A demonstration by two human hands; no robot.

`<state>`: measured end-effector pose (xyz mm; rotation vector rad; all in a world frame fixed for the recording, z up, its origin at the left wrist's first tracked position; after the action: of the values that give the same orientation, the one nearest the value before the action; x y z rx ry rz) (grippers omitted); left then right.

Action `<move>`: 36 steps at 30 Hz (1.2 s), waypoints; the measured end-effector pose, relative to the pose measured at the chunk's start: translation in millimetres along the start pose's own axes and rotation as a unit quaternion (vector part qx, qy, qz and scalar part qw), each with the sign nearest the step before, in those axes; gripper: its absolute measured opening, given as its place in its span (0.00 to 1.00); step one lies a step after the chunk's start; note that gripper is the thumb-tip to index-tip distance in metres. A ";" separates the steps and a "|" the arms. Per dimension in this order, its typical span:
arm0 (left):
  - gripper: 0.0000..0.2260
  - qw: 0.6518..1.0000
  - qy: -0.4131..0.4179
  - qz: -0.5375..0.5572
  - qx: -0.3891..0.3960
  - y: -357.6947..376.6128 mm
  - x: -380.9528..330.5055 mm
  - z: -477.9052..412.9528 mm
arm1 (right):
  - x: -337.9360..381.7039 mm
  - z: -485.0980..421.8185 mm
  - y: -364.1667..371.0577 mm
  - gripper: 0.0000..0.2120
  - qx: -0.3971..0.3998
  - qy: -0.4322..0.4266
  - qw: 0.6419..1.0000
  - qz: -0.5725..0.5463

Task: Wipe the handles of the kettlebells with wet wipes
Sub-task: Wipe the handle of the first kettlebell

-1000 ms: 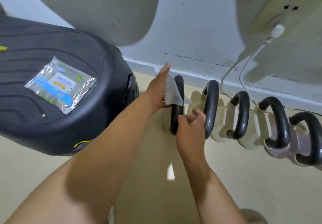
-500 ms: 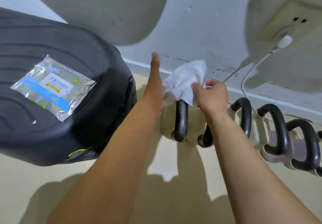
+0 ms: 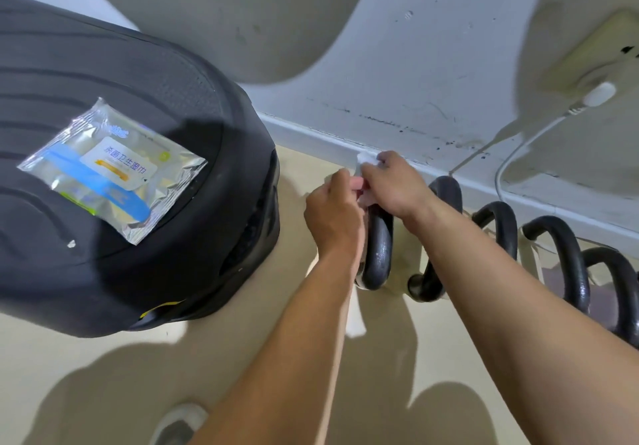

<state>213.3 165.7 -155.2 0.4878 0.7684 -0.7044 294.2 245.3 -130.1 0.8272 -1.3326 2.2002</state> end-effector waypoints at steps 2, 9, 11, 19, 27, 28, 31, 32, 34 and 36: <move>0.14 0.999 -0.038 0.004 -0.030 -6.0 10.6 -2.4 | 0.7 -12.3 8.2 0.05 0.033 0.010 0.993 0.114; 0.11 0.991 -0.117 0.045 -0.047 -17.7 33.5 2.4 | 17.3 -41.4 9.9 0.17 0.254 0.103 0.915 0.297; 0.11 0.991 -0.117 0.038 -0.046 -22.4 34.6 0.9 | 22.4 -48.1 12.1 0.15 0.316 0.134 0.876 0.339; 0.10 0.990 -0.131 0.033 -0.035 -25.8 35.6 -5.8 | 20.0 -58.0 20.4 0.12 0.130 -0.038 0.892 0.432; 0.12 0.997 -0.051 0.052 0.037 -5.2 16.1 -0.9 | -2.7 5.0 14.0 0.08 -0.061 -0.064 0.994 0.060; 0.13 0.995 -0.049 0.075 0.043 -3.6 11.6 -2.5 | -2.4 17.1 16.6 0.13 -0.067 -0.069 0.994 0.049; 0.15 0.991 -0.065 0.107 0.054 -1.3 1.3 -7.1 | -5.9 45.1 25.6 0.25 -0.043 -0.066 0.992 0.101; 0.15 0.991 -0.067 0.106 0.055 -0.8 0.4 -9.6 | -7.5 46.6 27.3 0.27 -0.028 -0.055 0.990 0.126; 0.14 0.991 -0.066 0.107 0.048 -0.8 0.3 -11.8 | -7.6 31.3 24.3 0.25 -0.013 -0.034 0.986 0.164; 0.14 0.991 -0.064 0.107 0.042 -1.2 1.9 -11.4 | 0.7 0.5 17.3 0.13 0.001 -0.013 0.982 0.187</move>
<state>208.2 171.3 -164.0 0.5863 0.5569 -0.5626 282.9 237.3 -140.4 0.6468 -1.6067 2.4788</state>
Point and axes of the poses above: each hand's wrist, its own z-axis away from the middle knuckle, its own y-axis out of the palm, x = y × z, the point moved 5 cm from there along -z, towards the middle knuckle, and after that the axes turned 9 degrees about -y, right-handed, at the moved point
